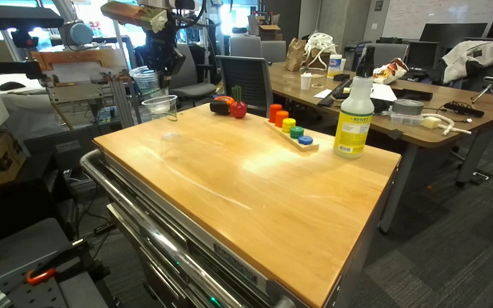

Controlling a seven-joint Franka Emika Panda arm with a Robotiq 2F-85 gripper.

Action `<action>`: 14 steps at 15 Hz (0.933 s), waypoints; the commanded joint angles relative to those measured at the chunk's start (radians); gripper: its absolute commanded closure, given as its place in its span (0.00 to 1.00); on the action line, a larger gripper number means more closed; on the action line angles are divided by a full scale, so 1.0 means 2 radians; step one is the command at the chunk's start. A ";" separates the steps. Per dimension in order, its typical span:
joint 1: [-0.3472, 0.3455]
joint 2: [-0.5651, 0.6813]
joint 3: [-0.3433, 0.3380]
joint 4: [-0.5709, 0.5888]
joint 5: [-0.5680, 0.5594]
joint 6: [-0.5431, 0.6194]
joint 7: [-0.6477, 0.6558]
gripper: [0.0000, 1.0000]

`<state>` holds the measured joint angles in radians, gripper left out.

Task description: Stack the clear cups together

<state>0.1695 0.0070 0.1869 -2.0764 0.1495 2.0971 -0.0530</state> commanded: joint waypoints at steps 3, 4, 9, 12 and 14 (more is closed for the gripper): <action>0.001 -0.019 -0.002 -0.042 -0.064 0.086 0.000 0.99; 0.001 -0.018 -0.003 -0.046 -0.071 0.093 0.001 0.98; -0.002 -0.019 -0.008 -0.048 -0.064 0.082 -0.007 0.46; -0.005 -0.022 -0.012 -0.038 -0.054 0.066 -0.008 0.24; -0.011 -0.027 -0.019 -0.023 -0.057 0.021 -0.018 0.09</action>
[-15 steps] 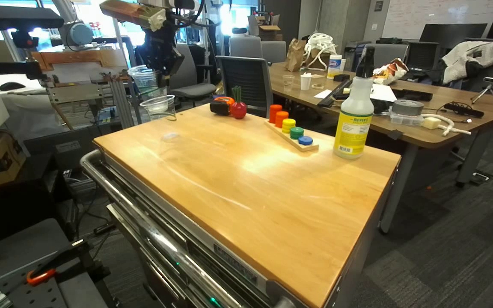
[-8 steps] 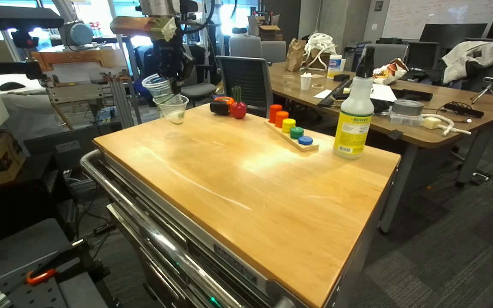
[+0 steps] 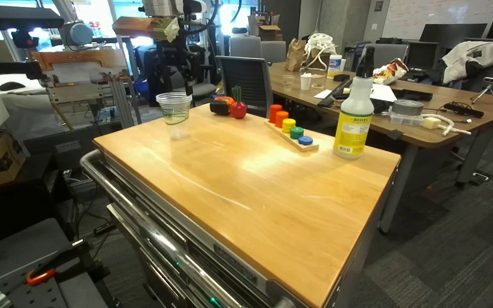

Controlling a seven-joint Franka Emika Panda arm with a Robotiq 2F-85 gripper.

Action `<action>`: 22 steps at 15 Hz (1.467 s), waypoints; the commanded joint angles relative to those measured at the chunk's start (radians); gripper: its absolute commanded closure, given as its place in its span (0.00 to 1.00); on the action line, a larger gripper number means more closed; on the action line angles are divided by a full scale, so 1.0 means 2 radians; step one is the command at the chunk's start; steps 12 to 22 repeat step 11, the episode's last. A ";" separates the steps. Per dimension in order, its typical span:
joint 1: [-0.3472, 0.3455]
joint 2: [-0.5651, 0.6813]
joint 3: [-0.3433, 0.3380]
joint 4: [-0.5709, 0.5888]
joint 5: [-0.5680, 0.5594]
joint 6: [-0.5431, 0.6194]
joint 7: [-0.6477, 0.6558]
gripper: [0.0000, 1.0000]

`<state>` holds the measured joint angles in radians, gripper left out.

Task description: Stack the clear cups together

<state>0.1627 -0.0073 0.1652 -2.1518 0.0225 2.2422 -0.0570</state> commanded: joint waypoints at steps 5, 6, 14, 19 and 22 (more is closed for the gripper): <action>-0.025 -0.043 -0.028 0.069 -0.057 -0.197 -0.003 0.00; -0.029 -0.048 -0.031 0.079 -0.060 -0.220 -0.006 0.00; -0.038 -0.054 -0.038 0.093 -0.063 -0.243 -0.003 0.00; -0.038 -0.054 -0.038 0.093 -0.063 -0.243 -0.003 0.00; -0.038 -0.054 -0.038 0.093 -0.063 -0.243 -0.003 0.00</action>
